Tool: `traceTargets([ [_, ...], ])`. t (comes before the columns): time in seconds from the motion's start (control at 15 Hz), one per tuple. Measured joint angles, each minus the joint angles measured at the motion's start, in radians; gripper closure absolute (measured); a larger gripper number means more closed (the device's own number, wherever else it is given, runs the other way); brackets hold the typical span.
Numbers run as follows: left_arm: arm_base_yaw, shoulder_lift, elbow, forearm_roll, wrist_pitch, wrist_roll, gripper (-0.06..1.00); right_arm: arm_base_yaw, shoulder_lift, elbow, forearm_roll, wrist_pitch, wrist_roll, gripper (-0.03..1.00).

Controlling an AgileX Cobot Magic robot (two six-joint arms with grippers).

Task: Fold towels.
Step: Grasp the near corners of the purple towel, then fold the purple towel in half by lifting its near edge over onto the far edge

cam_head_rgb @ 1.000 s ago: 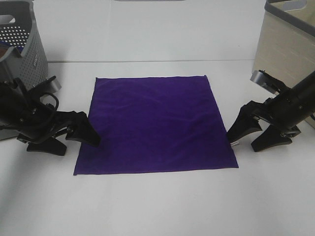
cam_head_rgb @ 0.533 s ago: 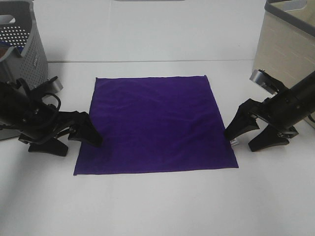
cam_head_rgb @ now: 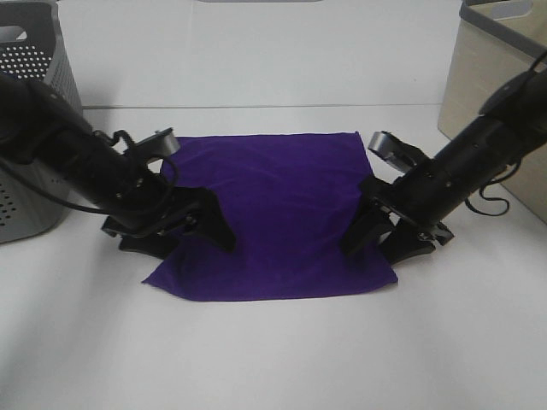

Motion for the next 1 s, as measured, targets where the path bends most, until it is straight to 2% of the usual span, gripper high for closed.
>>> traceTargets([
  [0.13, -0.062, 0.068, -0.119, 0.088, 0.084, -0.134, 0.21, 0.053, 0.012, -0.068, -0.136, 0.006, 0.123, 0.46],
  [0.2, -0.099, 0.097, -0.178, 0.205, 0.102, -0.26, 0.45, 0.062, 0.018, -0.095, -0.206, 0.005, 0.191, 0.73],
  [0.27, -0.103, 0.101, -0.186, 0.25, 0.105, -0.302, 0.53, 0.061, 0.023, -0.102, -0.225, 0.005, 0.2, 0.87],
  [0.4, -0.103, 0.106, -0.187, 0.282, 0.11, -0.321, 0.85, 0.059, 0.024, -0.106, -0.229, 0.011, 0.201, 0.94],
  [0.47, -0.103, 0.108, -0.187, 0.283, 0.118, -0.322, 0.91, 0.059, 0.024, -0.108, -0.229, 0.015, 0.201, 0.94],
  [0.67, -0.106, 0.093, -0.187, 0.343, 0.18, -0.32, 0.92, 0.059, 0.016, -0.107, -0.228, 0.064, 0.201, 0.94],
  [0.87, -0.11, 0.026, -0.175, 0.471, 0.188, -0.362, 0.92, 0.07, -0.065, -0.094, -0.22, 0.078, 0.208, 0.94],
  [1.0, -0.086, -0.048, -0.183, 0.483, 0.188, -0.374, 0.92, 0.07, -0.165, -0.098, -0.208, 0.079, 0.218, 0.94],
])
